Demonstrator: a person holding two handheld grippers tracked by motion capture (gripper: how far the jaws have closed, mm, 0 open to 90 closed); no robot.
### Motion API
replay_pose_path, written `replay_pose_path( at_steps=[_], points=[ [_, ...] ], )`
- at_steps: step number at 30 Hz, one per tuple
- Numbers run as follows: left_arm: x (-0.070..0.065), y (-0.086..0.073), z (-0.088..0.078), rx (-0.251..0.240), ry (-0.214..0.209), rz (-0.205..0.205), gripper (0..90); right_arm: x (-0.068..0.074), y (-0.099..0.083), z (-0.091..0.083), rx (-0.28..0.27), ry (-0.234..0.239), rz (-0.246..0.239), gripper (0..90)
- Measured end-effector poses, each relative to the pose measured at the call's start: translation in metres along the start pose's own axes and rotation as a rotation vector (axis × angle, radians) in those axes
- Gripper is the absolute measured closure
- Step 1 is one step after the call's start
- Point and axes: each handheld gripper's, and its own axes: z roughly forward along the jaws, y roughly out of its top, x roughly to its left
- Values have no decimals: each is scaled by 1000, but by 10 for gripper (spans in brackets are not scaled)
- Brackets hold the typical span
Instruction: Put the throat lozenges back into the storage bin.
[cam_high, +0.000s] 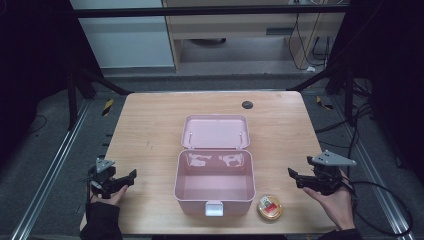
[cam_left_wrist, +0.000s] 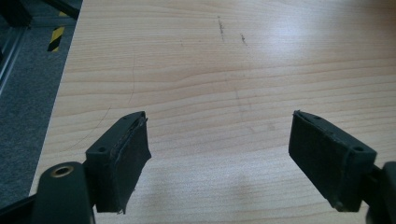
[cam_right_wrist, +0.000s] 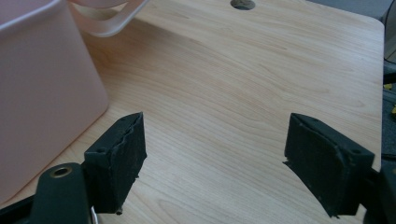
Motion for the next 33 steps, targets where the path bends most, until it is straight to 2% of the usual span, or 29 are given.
replay_pose_path(
  at_steps=[2, 6, 9, 10, 12, 14, 17, 28, 29, 33],
  points=[
    [0, 0, 0, -1, 2, 2, 193, 2, 3, 0, 7, 3, -12, 206],
    [1, -1, 1, 4, 6, 4, 197, 11, 14, -3, 42, 29, -69, 198],
    [1, -1, 1, 5, 9, 3, 198, 14, 18, -5, 55, 41, -89, 194],
    [2, -1, 2, 10, 13, 10, 200, 17, 22, -6, 64, 54, -111, 192],
    [2, -2, 2, 11, 15, 12, 201, 19, 23, -7, 69, 62, -119, 192],
    [2, -2, 2, 14, 18, 12, 204, 23, 26, -9, 90, 74, -158, 188],
    [2, -2, 2, 14, 19, 14, 205, 26, 27, -9, 105, 85, -173, 187],
    [2, -2, 2, 15, 17, 22, 207, 42, 28, -8, 186, 153, -270, 174],
    [1, -2, 2, 15, 18, 23, 208, 45, 28, -7, 199, 169, -290, 171],
    [1, -2, 2, 18, 19, 28, 209, 49, 26, -6, 214, 187, -311, 170]
  ],
)
